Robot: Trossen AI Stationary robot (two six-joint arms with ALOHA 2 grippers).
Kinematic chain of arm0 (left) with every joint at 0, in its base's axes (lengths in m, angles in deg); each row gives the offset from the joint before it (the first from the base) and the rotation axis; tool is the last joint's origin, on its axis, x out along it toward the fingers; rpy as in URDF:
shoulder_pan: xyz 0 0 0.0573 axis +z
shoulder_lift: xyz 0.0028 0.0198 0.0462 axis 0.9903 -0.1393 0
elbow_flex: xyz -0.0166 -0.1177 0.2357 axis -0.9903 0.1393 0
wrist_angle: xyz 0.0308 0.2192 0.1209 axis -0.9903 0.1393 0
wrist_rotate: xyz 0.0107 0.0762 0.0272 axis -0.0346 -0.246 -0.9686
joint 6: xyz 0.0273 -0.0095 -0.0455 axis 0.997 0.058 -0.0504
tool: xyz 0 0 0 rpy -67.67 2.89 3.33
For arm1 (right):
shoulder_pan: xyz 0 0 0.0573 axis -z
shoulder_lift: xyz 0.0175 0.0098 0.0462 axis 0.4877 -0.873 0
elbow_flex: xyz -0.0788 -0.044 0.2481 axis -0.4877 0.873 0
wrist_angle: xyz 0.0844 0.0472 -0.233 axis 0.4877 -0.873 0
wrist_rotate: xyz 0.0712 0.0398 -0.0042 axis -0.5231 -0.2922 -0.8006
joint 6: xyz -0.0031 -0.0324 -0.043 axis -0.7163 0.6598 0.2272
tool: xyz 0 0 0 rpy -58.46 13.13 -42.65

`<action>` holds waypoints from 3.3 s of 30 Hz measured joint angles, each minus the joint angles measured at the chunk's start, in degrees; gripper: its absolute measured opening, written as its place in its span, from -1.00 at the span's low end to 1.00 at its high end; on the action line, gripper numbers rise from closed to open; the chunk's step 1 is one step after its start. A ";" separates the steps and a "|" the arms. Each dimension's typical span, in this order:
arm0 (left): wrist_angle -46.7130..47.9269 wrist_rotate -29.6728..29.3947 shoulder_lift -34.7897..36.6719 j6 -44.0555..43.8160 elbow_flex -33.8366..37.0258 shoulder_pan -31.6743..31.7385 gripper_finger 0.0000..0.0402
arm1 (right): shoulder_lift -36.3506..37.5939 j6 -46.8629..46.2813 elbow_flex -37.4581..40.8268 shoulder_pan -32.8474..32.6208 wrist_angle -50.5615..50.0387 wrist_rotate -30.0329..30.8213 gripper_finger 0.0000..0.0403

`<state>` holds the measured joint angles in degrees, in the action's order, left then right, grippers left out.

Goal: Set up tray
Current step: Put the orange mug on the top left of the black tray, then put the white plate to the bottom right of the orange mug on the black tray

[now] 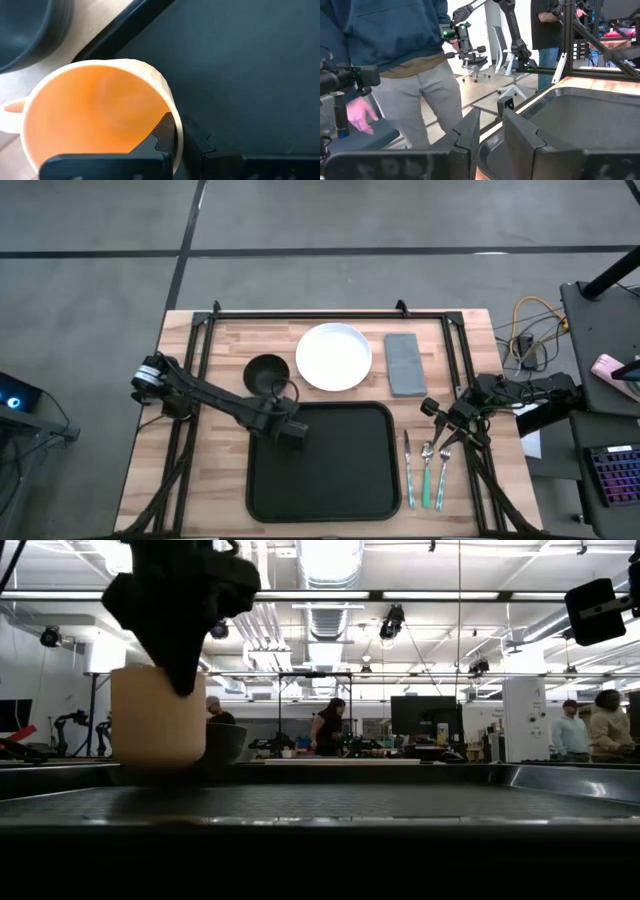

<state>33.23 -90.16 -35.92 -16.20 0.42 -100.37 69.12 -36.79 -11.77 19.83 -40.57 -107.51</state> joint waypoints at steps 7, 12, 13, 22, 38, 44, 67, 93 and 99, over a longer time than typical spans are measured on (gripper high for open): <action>-4.19 1.10 0.09 -0.05 3.35 0.00 -1.00 | -0.01 0.00 0.00 0.01 0.00 0.00 -0.65; -4.65 1.20 0.36 -0.03 4.95 0.00 -1.00 | -0.02 0.00 0.01 -0.01 -0.01 0.00 -0.62; -4.72 1.19 0.40 0.02 5.15 0.00 -1.00 | -0.02 0.00 0.01 0.01 0.01 0.00 -0.62; -5.10 1.16 0.42 0.20 5.61 0.00 -1.00 | -0.01 0.02 0.01 -0.01 -0.01 0.00 -0.63; -5.17 1.94 0.91 0.57 5.91 0.02 -0.91 | -0.01 0.00 0.01 -0.01 -0.01 0.00 -0.60; -5.30 1.77 1.52 2.71 5.81 0.02 -0.83 | 0.00 0.01 0.00 -0.01 0.00 0.00 -0.61; -0.98 -9.65 18.53 0.48 6.77 2.93 -0.29 | -0.02 0.00 0.00 0.01 0.00 0.00 -0.60; -0.95 6.99 15.67 30.13 7.99 27.13 0.24 | 0.00 0.01 0.00 0.00 -0.01 0.00 -0.60; -1.00 7.31 11.41 32.31 7.11 27.52 0.24 | 0.00 0.00 0.01 0.01 0.01 0.00 -0.64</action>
<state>32.23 -82.85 -24.51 16.11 7.52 -72.85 69.12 -36.79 -11.76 19.85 -40.56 -107.51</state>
